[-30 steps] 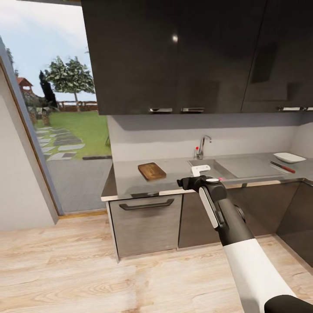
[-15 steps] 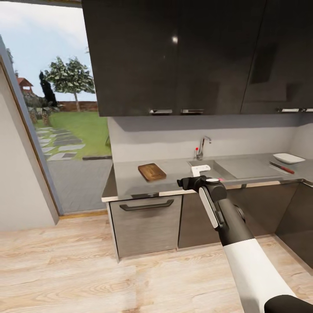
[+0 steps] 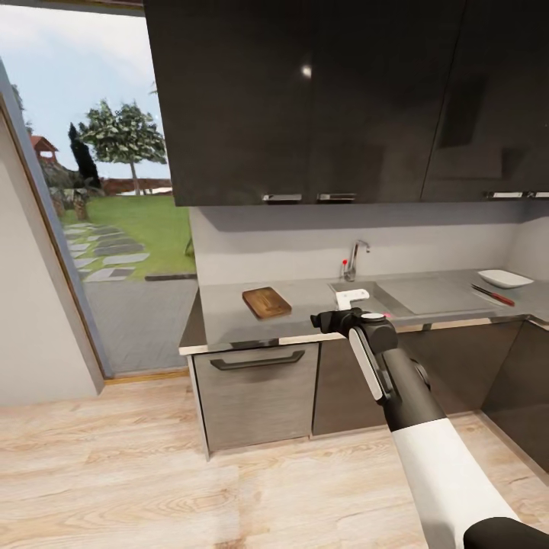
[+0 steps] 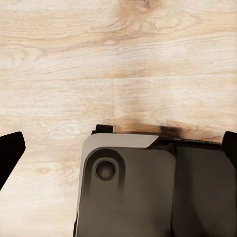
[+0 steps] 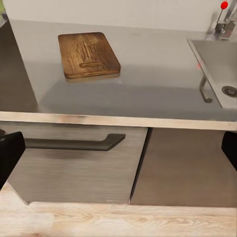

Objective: In the kitchen, take the Vidalia onion out of the sink, dice it on the chopping board with the paring knife, put the diced onion into the bowl on the countertop, then place both the paring knife and the chopping board into the sink.

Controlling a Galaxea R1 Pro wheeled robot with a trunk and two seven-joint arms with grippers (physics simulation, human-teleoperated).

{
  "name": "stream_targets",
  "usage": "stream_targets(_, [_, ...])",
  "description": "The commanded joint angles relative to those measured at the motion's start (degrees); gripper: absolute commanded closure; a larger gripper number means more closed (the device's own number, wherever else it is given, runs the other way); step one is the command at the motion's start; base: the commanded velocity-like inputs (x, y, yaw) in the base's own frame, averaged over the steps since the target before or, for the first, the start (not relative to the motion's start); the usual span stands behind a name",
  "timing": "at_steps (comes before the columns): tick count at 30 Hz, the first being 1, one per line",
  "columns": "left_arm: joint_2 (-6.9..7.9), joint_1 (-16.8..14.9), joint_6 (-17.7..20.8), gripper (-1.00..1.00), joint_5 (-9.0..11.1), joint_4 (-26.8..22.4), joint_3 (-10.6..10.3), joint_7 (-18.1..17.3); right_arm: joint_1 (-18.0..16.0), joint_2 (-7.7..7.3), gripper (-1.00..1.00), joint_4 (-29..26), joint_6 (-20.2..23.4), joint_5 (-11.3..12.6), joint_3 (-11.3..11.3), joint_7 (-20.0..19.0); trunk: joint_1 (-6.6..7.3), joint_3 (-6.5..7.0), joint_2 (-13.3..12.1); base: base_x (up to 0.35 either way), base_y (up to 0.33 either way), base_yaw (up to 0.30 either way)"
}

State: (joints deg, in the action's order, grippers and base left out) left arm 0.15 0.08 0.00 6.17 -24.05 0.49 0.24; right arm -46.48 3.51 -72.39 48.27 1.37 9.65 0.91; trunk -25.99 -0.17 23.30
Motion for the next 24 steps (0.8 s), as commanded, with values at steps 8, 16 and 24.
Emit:
stream_targets(8, [0.02, 0.0, 0.0, -1.00, 0.6, 0.0, -0.1, -0.1, 0.0, 0.00, -1.00, 0.0, 0.2, 0.1, 0.0, 0.1, 0.20, 0.17, -0.4, 0.000, 0.000, 0.000])
stream_targets(16, [0.14, 0.0, -0.1, -1.00, 0.6, 0.1, -0.1, -0.2, 0.0, 0.00, -1.00, 0.0, 0.2, 0.1, 0.0, 0.1, 0.20, 0.17, -0.4, 0.000, 0.000, 0.000])
stream_targets(24, [0.46, 0.4, -0.1, -1.00, 0.8, -1.9, 0.0, -0.5, -0.1, 1.66, -1.00, -2.0, 0.9, -0.8, -0.1, -0.7, 0.20, 0.17, -0.4, 0.000, 0.000, 0.000])
